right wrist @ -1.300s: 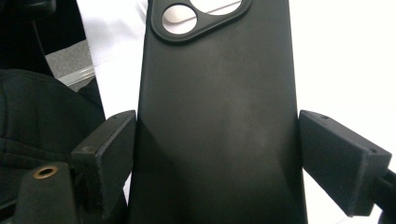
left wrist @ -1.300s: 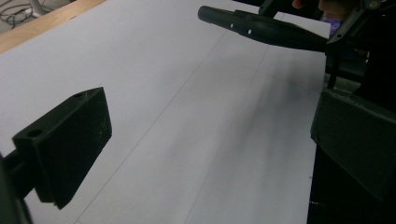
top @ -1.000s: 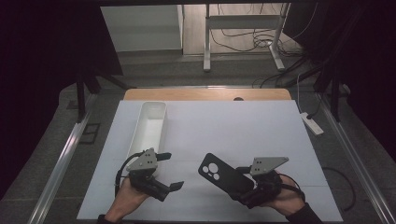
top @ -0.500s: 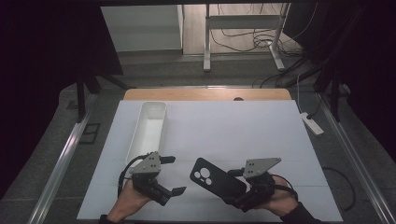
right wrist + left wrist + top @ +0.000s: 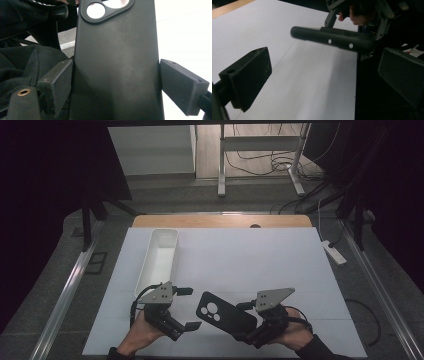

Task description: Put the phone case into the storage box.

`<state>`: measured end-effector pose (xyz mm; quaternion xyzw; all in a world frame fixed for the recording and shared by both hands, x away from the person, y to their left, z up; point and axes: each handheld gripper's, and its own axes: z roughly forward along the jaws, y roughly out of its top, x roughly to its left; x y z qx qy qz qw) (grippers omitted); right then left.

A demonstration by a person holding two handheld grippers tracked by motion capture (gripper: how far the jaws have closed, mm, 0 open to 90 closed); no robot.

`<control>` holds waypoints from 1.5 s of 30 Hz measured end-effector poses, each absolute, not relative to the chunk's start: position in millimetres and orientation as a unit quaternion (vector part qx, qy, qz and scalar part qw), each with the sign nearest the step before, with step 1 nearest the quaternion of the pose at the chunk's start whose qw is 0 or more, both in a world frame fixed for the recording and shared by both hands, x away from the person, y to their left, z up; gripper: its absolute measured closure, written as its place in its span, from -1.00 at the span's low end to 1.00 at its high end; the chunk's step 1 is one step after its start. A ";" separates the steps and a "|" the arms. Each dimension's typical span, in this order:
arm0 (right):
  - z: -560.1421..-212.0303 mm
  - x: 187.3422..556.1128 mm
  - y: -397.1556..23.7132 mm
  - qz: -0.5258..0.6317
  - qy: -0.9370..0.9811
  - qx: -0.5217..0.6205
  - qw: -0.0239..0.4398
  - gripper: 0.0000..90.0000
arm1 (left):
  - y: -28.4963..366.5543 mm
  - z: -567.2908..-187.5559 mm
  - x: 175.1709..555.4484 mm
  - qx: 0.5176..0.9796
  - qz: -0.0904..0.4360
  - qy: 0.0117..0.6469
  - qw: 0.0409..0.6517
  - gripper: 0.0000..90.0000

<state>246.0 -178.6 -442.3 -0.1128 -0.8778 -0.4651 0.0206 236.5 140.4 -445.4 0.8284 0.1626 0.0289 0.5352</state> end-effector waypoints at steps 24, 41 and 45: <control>-440.0 249.0 -170.9 -0.472 -0.877 -0.080 0.045 -0.67 | 132.4 -447.5 243.1 0.819 -0.016 0.116 0.561 -0.88; -440.1 249.3 -167.5 -0.470 -0.879 -0.053 0.060 -0.67 | 131.1 -447.7 243.0 0.813 -0.041 0.085 0.574 -0.77; -440.9 248.7 -167.0 -0.466 -0.882 -0.050 0.058 -0.67 | 130.4 -446.8 241.7 0.815 -0.038 0.085 0.571 -0.76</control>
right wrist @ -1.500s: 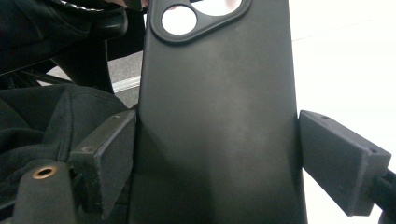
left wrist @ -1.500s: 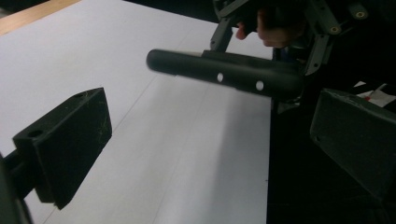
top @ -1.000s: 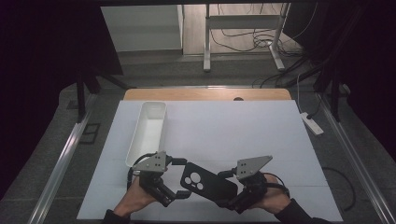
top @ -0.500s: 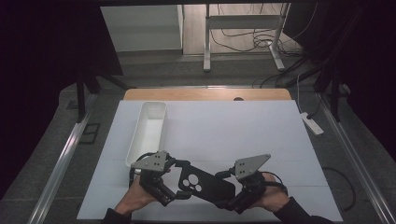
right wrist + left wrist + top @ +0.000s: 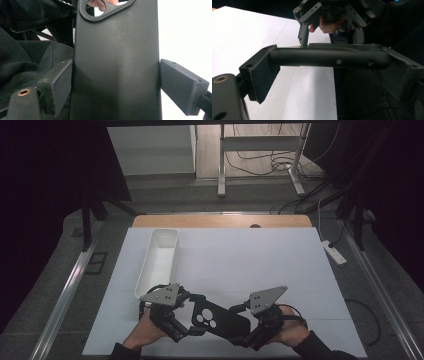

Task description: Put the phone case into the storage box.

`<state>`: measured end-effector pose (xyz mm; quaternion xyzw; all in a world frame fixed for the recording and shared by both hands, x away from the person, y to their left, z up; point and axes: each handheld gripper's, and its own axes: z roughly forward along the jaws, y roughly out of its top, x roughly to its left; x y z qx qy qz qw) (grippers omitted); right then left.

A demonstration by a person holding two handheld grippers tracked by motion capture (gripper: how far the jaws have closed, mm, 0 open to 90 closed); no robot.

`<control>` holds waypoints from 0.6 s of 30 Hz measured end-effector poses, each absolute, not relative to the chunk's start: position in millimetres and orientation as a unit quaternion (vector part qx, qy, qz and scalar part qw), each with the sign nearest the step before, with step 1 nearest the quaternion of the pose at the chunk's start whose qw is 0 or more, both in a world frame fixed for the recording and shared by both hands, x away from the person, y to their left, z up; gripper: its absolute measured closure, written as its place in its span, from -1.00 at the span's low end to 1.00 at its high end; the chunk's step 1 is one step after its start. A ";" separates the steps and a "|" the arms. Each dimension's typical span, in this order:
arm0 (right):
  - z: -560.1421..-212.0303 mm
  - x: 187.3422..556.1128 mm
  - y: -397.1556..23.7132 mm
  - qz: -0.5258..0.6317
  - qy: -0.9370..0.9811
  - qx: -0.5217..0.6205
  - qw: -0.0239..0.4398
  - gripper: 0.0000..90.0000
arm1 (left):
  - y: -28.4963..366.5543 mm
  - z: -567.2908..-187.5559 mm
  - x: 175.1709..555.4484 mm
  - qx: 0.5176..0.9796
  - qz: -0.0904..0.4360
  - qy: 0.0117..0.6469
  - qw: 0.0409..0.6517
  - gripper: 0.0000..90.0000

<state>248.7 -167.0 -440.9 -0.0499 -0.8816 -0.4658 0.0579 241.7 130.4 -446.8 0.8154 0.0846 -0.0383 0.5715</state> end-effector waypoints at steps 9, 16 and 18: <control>-440.9 248.7 -166.8 -0.465 -0.882 -0.055 0.057 -0.67 | 130.7 -449.0 245.5 0.800 -0.068 0.098 0.589 -0.77; -440.7 247.9 -166.4 -0.462 -0.883 -0.054 0.056 -0.67 | 131.0 -448.9 246.1 0.797 -0.071 0.098 0.591 -0.75; -441.3 248.0 -166.3 -0.460 -0.885 -0.052 0.055 -0.67 | 130.7 -448.8 245.6 0.798 -0.069 0.096 0.591 -0.74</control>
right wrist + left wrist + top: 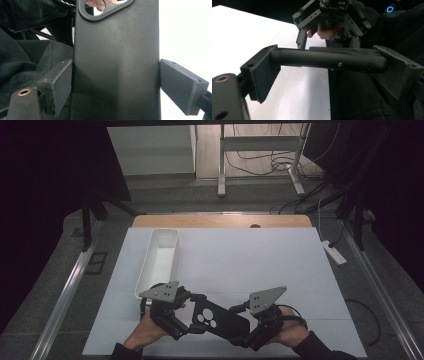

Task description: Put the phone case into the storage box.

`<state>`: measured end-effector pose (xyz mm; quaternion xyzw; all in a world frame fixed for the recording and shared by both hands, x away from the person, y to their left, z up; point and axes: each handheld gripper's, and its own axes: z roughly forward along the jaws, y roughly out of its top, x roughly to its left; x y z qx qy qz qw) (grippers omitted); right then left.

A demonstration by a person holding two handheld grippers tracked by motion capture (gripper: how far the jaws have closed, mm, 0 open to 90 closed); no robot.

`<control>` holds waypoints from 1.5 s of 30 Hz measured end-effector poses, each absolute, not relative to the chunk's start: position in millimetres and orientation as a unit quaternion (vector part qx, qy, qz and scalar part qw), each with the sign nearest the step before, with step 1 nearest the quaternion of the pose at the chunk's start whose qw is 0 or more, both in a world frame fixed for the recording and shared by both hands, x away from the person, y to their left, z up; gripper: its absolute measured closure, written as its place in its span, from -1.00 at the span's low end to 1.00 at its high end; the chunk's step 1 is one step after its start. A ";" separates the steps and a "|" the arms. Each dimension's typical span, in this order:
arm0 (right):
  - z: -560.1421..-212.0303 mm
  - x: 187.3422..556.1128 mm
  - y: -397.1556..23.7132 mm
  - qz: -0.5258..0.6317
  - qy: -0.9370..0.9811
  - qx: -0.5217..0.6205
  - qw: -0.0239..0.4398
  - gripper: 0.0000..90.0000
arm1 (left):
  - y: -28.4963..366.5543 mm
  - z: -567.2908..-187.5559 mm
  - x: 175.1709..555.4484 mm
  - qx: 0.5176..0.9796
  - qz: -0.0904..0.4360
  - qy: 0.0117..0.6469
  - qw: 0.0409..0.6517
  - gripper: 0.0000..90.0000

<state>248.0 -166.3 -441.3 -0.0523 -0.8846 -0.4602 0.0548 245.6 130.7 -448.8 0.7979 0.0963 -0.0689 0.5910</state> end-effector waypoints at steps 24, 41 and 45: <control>-440.9 247.2 -166.1 -0.461 -0.885 -0.048 0.035 -0.69 | 129.8 -442.3 245.0 0.800 -0.068 0.114 0.585 -0.66; -441.9 251.8 -165.4 -0.436 -0.894 -0.106 0.002 -0.98 | 133.8 -437.3 250.6 0.811 -0.035 0.168 0.559 -0.65; -445.4 253.0 -166.3 -0.420 -0.899 -0.123 -0.018 -1.00 | 133.0 -435.7 252.3 0.815 -0.027 0.180 0.551 -0.65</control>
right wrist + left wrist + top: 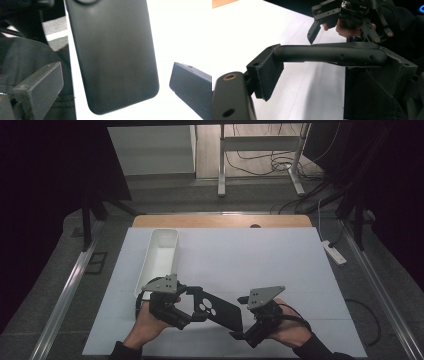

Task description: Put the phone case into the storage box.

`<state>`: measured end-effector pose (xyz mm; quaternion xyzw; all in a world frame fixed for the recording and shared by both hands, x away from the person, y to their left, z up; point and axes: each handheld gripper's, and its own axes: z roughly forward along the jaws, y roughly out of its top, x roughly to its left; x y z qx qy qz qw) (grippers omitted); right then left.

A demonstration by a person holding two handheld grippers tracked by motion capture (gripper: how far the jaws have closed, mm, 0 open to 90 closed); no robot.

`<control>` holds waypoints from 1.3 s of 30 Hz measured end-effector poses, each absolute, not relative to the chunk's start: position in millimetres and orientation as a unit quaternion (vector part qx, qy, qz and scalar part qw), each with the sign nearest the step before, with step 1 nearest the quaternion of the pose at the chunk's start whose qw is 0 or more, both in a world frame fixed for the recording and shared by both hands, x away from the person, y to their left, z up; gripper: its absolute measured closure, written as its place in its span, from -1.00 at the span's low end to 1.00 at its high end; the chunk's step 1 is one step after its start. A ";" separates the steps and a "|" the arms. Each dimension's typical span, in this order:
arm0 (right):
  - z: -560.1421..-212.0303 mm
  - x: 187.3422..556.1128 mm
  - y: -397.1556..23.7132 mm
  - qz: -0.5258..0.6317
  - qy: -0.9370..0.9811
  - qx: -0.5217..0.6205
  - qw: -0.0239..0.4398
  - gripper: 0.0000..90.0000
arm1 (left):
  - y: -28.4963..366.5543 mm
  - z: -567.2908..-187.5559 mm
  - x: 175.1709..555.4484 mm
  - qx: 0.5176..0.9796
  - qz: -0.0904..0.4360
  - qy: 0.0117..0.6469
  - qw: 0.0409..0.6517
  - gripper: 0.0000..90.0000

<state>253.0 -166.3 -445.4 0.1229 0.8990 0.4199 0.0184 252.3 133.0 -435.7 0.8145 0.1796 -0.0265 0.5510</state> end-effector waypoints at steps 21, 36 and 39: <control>-453.3 251.5 -168.4 0.388 0.899 0.191 0.061 -1.00 | 126.0 -427.9 262.3 0.819 -0.001 0.255 0.514 -0.65; -453.7 247.7 -157.4 0.370 0.895 0.223 0.114 -0.94 | 115.2 -420.2 261.9 0.816 -0.004 0.260 0.516 -0.65; -454.5 246.9 -153.7 0.364 0.896 0.223 0.127 -0.83 | 112.7 -418.9 260.8 0.816 -0.006 0.261 0.517 -0.65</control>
